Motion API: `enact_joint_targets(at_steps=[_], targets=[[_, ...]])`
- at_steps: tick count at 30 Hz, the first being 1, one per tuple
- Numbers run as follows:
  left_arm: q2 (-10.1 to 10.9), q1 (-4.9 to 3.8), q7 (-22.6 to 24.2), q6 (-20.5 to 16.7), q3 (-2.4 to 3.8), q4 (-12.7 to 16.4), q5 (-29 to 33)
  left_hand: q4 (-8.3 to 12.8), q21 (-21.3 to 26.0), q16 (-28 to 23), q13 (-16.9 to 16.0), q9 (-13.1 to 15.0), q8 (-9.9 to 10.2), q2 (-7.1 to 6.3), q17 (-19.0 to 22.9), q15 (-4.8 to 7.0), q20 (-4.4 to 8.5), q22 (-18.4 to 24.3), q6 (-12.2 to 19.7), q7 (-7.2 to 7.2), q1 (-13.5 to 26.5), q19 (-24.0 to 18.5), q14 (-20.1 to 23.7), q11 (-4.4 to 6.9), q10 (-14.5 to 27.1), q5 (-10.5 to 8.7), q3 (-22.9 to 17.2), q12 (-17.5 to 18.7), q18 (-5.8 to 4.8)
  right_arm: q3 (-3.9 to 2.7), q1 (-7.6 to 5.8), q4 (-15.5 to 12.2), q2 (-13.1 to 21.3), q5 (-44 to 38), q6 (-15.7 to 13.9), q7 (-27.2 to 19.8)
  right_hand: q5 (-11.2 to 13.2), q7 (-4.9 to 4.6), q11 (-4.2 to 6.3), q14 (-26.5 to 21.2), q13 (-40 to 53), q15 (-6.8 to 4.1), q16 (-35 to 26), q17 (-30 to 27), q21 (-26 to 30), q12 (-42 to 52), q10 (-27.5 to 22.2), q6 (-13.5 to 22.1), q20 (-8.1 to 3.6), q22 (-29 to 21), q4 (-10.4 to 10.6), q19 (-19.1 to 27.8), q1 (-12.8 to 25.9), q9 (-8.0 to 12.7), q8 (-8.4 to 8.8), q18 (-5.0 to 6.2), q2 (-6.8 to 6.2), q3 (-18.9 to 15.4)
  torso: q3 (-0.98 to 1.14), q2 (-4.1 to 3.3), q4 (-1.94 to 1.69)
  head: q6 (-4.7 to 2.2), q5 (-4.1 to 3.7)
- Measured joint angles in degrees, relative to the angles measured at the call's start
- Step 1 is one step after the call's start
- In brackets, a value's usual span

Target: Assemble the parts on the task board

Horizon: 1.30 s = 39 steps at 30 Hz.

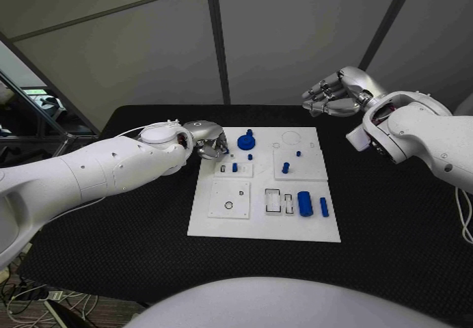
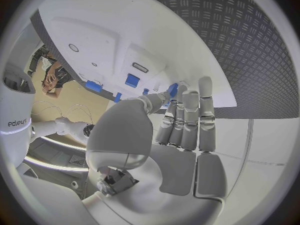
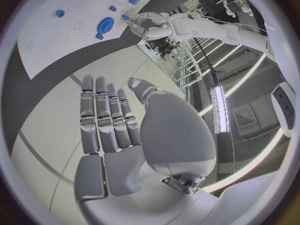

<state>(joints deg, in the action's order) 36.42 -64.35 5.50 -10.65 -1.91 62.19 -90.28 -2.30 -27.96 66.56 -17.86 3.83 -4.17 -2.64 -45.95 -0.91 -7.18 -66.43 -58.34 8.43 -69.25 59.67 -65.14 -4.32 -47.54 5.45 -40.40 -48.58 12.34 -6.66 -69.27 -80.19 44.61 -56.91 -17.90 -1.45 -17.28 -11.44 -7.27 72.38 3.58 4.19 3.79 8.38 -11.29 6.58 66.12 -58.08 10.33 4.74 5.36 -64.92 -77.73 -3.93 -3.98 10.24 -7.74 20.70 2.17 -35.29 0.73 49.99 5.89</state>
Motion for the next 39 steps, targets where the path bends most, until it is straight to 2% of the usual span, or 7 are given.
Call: enact_joint_targets(at_steps=[5, 12, 18, 21, 22, 30, 39], targets=[[-0.05, 0.00, -0.08, 0.16, 0.00, -0.14, 0.10, -0.17, 0.00, 0.00, 0.02, -0.14, 0.36, -0.22, 0.05, 0.00, 0.00, 0.00, 1.10, 0.12, 0.65, 0.00, 0.00, 0.00, 0.00, 0.05, 0.17, 0.00, 0.01, 0.00, 0.00, 0.03, -0.03, 0.00, 0.05, 0.01, -0.21, 0.00, 0.00, 0.00, 0.00, 0.00, 0.00, 0.00, 0.00, 0.00, 0.00, 0.00, 0.00, 0.00, 0.00, 0.00, 0.00, 0.00, 0.00, 0.00, 0.00, 0.00, 0.00, 0.01, 0.00, 0.00, 0.01], [-0.15, 0.00, -0.27, 0.18, 0.00, -0.27, 0.49, -0.01, 0.00, 0.00, 0.05, -0.14, 0.35, -1.57, 0.04, 0.00, 0.00, 0.01, 2.56, 0.47, 2.00, 0.00, 0.00, 0.00, 0.00, 0.06, 0.52, -0.23, 0.00, 0.00, 0.00, 0.06, -0.05, 0.00, 0.09, 0.02, -0.21, 0.00, 0.00, 0.00, 0.00, 0.00, 0.00, 0.00, 0.00, 0.00, 0.00, 0.00, 0.00, 0.01, 0.00, 0.00, 0.00, 0.00, 0.00, 0.00, 0.00, 0.00, 0.00, 0.01, 0.00, 0.00, 0.01], [-0.19, 0.01, -0.45, 0.21, -0.02, -0.38, 0.75, 0.26, 0.33, 0.00, 0.05, -0.13, 0.35, -2.71, 0.15, 0.00, 0.00, 0.01, 2.88, 0.56, 3.11, 0.00, 0.00, 0.00, 0.01, 0.05, 1.04, -0.23, 0.01, 0.00, 0.00, 0.08, -0.06, 0.00, 0.12, 0.03, -0.20, 0.00, 0.00, 0.00, 0.00, 0.00, 0.00, 0.01, 0.00, 0.00, 0.00, 0.00, 0.00, -0.04, 0.00, 0.00, 0.00, 0.00, 0.00, 0.00, 0.00, 0.00, 0.01, 0.01, 0.00, 0.00, -0.05], [-0.21, 0.02, -0.51, 0.23, -0.03, -0.41, 0.83, 0.19, 0.32, 0.00, 0.05, -0.13, 0.35, -2.72, 0.15, 0.00, 0.00, 0.01, 2.97, 0.47, 3.10, 0.00, 0.00, 0.00, 0.01, 0.05, 1.10, -0.23, 0.01, 0.00, 0.00, 0.08, -0.08, 0.00, 0.13, 0.03, -0.20, 0.00, 0.00, 0.00, 0.00, 0.00, 0.00, 0.01, 0.00, 0.00, 0.00, 0.00, 0.00, -0.04, 0.00, 0.00, 0.00, 0.00, 0.00, 0.00, 0.00, 0.00, 0.01, 0.01, 0.00, 0.00, -0.05], [-0.22, 0.02, -0.53, 0.24, -0.03, -0.42, 0.85, 0.09, 0.32, 0.00, 0.05, -0.13, 0.35, -3.24, 0.15, 0.00, 0.00, 0.01, 2.97, 0.47, 3.08, 0.00, 0.00, 0.00, 0.01, 0.05, 1.20, -0.23, 0.00, 0.00, 0.00, 0.08, -0.08, 0.00, 0.14, 0.04, -0.20, 0.00, 0.00, 0.00, 0.00, 0.00, 0.00, 0.01, 0.00, 0.00, 0.00, 0.00, 0.00, -0.04, 0.00, 0.00, 0.00, 0.00, 0.00, 0.00, 0.00, 0.00, 0.01, 0.01, 0.00, 0.00, -0.05], [-0.25, 0.02, -0.65, 0.33, -0.03, -0.47, 0.99, 0.08, 0.33, 0.00, 0.10, -0.13, 0.35, -3.77, 0.15, 0.00, 0.00, 0.02, 2.97, 0.48, 3.57, 0.00, 0.00, 0.00, 0.01, 0.29, 1.53, -0.44, 0.00, 0.00, 0.00, 0.11, -0.10, 0.00, 0.17, 0.04, -0.20, 0.00, -0.21, 0.00, 0.00, 0.00, 0.00, -0.07, 0.00, 0.00, -0.21, 0.00, 0.00, -0.04, 0.00, 0.00, 0.00, 0.00, 0.00, 0.01, 0.00, 0.00, 0.01, 0.01, -0.01, 0.00, -0.05], [-0.29, 0.03, -0.84, 0.34, -0.03, -0.58, 1.05, -0.16, 0.99, 0.00, 0.18, -0.21, 0.57, -5.28, 0.23, -0.21, -0.21, 0.29, 5.34, 1.00, 4.16, 0.21, -0.20, -0.43, 0.03, 0.29, 2.09, -0.44, -0.02, 0.00, 0.00, 0.12, -0.12, 0.00, 0.18, 0.04, -0.20, 0.00, -0.21, 0.00, 0.00, 0.00, 0.00, -0.06, 0.00, 0.00, -0.21, 0.00, 0.00, -0.09, 0.00, 0.00, 0.00, 0.00, 0.00, 0.00, 0.00, 0.00, 0.01, -0.01, -0.01, 0.00, -0.05]])
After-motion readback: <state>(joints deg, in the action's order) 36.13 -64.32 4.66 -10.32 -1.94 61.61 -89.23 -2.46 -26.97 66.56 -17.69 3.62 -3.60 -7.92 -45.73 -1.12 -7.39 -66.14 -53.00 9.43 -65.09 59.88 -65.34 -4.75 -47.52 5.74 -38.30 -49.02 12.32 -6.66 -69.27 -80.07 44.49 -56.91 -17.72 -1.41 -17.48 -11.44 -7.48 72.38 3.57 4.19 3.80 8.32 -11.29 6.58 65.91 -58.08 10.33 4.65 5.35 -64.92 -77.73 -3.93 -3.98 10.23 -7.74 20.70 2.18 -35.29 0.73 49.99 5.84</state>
